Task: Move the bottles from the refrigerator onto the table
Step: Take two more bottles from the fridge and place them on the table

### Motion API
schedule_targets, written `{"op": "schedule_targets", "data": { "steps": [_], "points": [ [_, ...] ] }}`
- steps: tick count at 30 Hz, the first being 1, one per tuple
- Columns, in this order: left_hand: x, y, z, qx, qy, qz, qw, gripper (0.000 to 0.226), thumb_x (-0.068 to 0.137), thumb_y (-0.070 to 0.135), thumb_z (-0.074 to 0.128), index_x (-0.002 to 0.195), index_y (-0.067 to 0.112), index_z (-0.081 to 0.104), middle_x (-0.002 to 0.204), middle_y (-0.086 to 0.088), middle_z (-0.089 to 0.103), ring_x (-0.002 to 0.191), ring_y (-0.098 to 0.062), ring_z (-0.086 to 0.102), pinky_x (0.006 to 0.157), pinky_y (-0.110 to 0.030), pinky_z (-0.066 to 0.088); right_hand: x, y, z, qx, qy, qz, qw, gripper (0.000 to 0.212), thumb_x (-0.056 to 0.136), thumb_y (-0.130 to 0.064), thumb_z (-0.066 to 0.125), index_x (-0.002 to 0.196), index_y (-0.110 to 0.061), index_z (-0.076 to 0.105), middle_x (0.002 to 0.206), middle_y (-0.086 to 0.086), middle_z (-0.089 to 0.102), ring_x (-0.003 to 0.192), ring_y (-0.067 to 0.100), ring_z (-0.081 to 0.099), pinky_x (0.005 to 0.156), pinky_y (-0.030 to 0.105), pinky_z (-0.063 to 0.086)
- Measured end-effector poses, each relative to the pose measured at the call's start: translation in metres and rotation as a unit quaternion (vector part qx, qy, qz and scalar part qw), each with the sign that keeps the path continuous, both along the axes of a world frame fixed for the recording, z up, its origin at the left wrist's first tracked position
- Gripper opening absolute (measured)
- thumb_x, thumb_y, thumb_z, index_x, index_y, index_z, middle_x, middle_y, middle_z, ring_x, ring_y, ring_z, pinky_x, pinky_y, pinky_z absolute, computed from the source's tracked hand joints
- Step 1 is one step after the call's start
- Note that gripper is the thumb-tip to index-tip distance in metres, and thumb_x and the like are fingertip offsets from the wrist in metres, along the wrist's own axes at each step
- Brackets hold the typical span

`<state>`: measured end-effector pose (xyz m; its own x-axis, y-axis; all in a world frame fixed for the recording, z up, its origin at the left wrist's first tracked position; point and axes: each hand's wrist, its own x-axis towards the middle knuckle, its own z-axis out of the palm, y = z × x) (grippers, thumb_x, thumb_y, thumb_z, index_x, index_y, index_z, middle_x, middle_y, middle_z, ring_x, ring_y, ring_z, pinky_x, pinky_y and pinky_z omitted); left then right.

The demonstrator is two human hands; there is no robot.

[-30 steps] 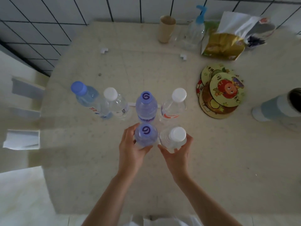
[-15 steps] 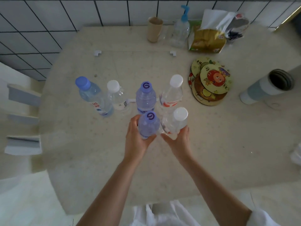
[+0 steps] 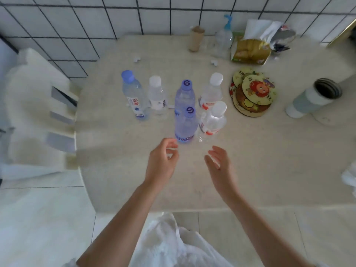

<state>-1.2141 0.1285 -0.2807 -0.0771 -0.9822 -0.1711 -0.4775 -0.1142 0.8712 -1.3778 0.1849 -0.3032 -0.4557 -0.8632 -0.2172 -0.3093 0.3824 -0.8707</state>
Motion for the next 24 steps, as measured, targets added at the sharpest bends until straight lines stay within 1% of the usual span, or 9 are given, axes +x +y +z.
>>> {"op": "schedule_targets", "data": {
  "steps": [3, 6, 7, 10, 11, 13, 16, 19, 24],
  "points": [
    [0.008, 0.048, 0.005, 0.015, -0.004, 0.024, 1.0, 0.013, 0.086, 0.02, 0.058, 0.096, 0.024, 0.065, 0.08, 0.01, 0.072, 0.074, -0.007, 0.069, 0.076, -0.031, 0.056, 0.007, 0.032, 0.01, 0.002, -0.026, 0.051, 0.998, 0.027, 0.092, -0.014, 0.057, 0.119, -0.016, 0.052, 0.107, 0.001, 0.063, 0.109, 0.018, 0.062, 0.092, 0.032, 0.048],
    [0.013, 0.112, 0.01, 0.042, -0.021, 0.034, 0.998, 0.015, 0.085, 0.026, 0.057, 0.098, 0.028, 0.065, 0.081, 0.009, 0.073, 0.078, -0.007, 0.069, 0.078, -0.035, 0.057, 0.011, 0.076, 0.015, -0.002, -0.003, 0.124, 0.992, 0.027, 0.092, -0.019, 0.058, 0.119, -0.02, 0.051, 0.108, -0.001, 0.063, 0.109, 0.016, 0.061, 0.095, 0.042, 0.049],
    [0.016, 0.134, 0.012, 0.045, -0.029, 0.04, 0.998, 0.015, 0.086, 0.026, 0.057, 0.098, 0.029, 0.065, 0.081, 0.008, 0.073, 0.078, -0.006, 0.069, 0.077, -0.036, 0.057, 0.013, 0.091, 0.018, -0.009, 0.012, 0.16, 0.987, 0.028, 0.093, -0.022, 0.057, 0.121, -0.019, 0.051, 0.11, -0.001, 0.064, 0.11, 0.015, 0.06, 0.096, 0.041, 0.048],
    [0.028, 0.192, 0.016, 0.053, -0.048, 0.077, 0.994, 0.013, 0.09, 0.023, 0.057, 0.098, 0.032, 0.063, 0.081, 0.008, 0.073, 0.077, -0.005, 0.069, 0.074, -0.035, 0.058, 0.019, 0.126, 0.03, -0.015, 0.077, 0.284, 0.956, 0.036, 0.095, -0.03, 0.052, 0.129, -0.019, 0.047, 0.12, -0.004, 0.059, 0.113, 0.009, 0.055, 0.096, 0.022, 0.039],
    [0.034, 0.217, 0.021, 0.058, -0.055, 0.102, 0.992, 0.015, 0.091, 0.02, 0.058, 0.097, 0.033, 0.063, 0.081, 0.008, 0.073, 0.075, -0.005, 0.069, 0.074, -0.034, 0.058, 0.023, 0.14, 0.034, -0.018, 0.097, 0.324, 0.941, 0.037, 0.095, -0.032, 0.05, 0.13, -0.02, 0.045, 0.122, -0.006, 0.057, 0.113, 0.008, 0.053, 0.094, 0.018, 0.036],
    [0.043, 0.251, 0.029, 0.068, -0.054, 0.145, 0.986, 0.022, 0.091, 0.017, 0.058, 0.091, 0.038, 0.06, 0.081, 0.009, 0.073, 0.069, -0.003, 0.068, 0.068, -0.028, 0.057, 0.031, 0.158, 0.042, -0.023, 0.116, 0.369, 0.922, 0.037, 0.096, -0.034, 0.049, 0.131, -0.022, 0.044, 0.123, -0.009, 0.054, 0.113, 0.007, 0.051, 0.094, 0.017, 0.033],
    [0.065, 0.306, 0.041, 0.079, -0.046, 0.217, 0.972, 0.022, 0.092, 0.017, 0.058, 0.089, 0.039, 0.06, 0.085, 0.015, 0.071, 0.071, 0.001, 0.067, 0.057, -0.012, 0.051, 0.058, 0.186, 0.054, -0.019, 0.099, 0.429, 0.897, 0.037, 0.095, -0.034, 0.049, 0.131, -0.025, 0.043, 0.123, -0.011, 0.054, 0.115, 0.006, 0.051, 0.097, 0.022, 0.039],
    [0.09, 0.348, 0.043, 0.077, -0.045, 0.286, 0.954, 0.012, 0.093, 0.02, 0.059, 0.095, 0.031, 0.065, 0.088, 0.023, 0.067, 0.078, 0.008, 0.064, 0.064, -0.007, 0.048, 0.09, 0.208, 0.057, -0.019, 0.095, 0.48, 0.872, 0.037, 0.095, -0.033, 0.05, 0.13, -0.025, 0.044, 0.122, -0.013, 0.055, 0.115, 0.003, 0.051, 0.099, 0.024, 0.041],
    [0.145, 0.415, 0.043, 0.074, -0.026, 0.395, 0.915, 0.019, 0.091, 0.018, 0.062, 0.093, 0.037, 0.062, 0.089, 0.021, 0.069, 0.076, 0.009, 0.064, 0.067, -0.007, 0.049, 0.155, 0.245, 0.058, -0.004, 0.084, 0.568, 0.819, 0.036, 0.095, -0.033, 0.05, 0.13, -0.027, 0.044, 0.12, -0.013, 0.055, 0.115, 0.0, 0.049, 0.095, 0.013, 0.036]
  ]
}}
